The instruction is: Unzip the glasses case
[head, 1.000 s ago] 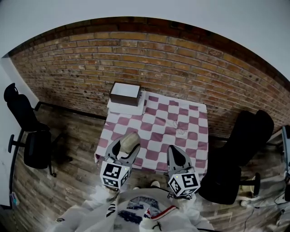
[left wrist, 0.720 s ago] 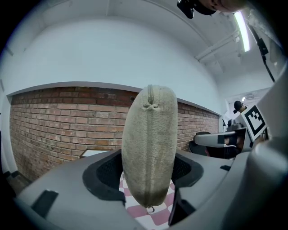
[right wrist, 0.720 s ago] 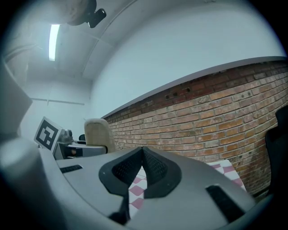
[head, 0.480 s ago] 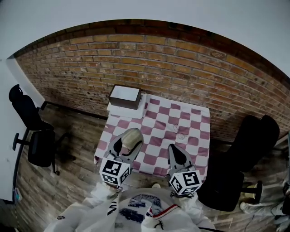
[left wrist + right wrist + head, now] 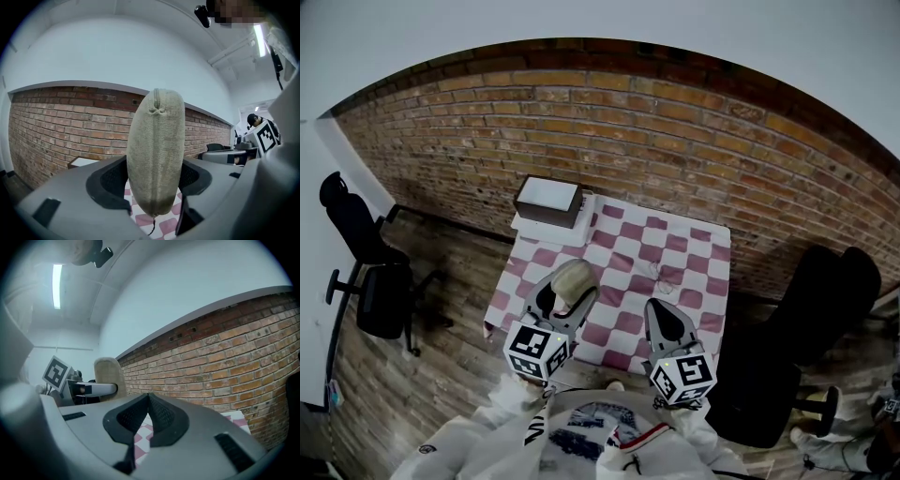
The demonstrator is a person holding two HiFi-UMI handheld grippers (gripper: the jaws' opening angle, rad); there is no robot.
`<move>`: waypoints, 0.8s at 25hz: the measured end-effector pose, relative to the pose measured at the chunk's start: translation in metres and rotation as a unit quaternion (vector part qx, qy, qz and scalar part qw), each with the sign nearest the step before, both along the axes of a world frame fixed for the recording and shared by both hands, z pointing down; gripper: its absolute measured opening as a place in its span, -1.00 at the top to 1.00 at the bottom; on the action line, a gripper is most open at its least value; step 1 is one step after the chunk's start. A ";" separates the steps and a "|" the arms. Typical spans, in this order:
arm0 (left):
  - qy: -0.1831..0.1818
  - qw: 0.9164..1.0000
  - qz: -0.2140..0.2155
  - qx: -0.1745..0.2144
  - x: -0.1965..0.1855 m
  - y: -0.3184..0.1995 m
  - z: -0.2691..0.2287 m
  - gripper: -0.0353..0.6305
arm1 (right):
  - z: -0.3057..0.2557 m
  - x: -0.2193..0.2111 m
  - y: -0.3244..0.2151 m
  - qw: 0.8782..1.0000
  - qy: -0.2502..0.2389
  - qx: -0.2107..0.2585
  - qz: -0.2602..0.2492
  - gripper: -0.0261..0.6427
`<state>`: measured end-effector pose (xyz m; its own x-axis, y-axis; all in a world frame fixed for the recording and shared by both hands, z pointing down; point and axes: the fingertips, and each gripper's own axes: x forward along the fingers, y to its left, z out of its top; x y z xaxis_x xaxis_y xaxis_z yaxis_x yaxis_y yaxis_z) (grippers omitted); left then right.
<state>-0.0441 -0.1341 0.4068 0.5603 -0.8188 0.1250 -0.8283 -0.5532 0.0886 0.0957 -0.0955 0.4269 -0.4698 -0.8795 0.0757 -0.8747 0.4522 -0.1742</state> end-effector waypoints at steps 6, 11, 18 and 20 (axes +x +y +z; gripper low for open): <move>0.019 1.000 0.004 0.004 0.017 -0.008 -0.008 0.04 | 0.011 0.007 -0.002 1.000 -0.010 -0.010 -0.026 0.88; 0.033 0.999 0.021 0.010 0.028 -0.011 -0.026 0.04 | 0.015 -0.003 0.001 0.998 -0.008 -0.011 -0.056 0.88; 0.033 0.999 0.040 0.012 0.039 -0.015 -0.038 0.04 | 0.012 -0.015 0.001 0.998 -0.005 -0.003 -0.066 0.87; 0.033 0.998 0.045 0.014 0.043 -0.015 -0.041 0.04 | 0.011 -0.016 0.001 0.998 -0.004 -0.002 -0.067 0.85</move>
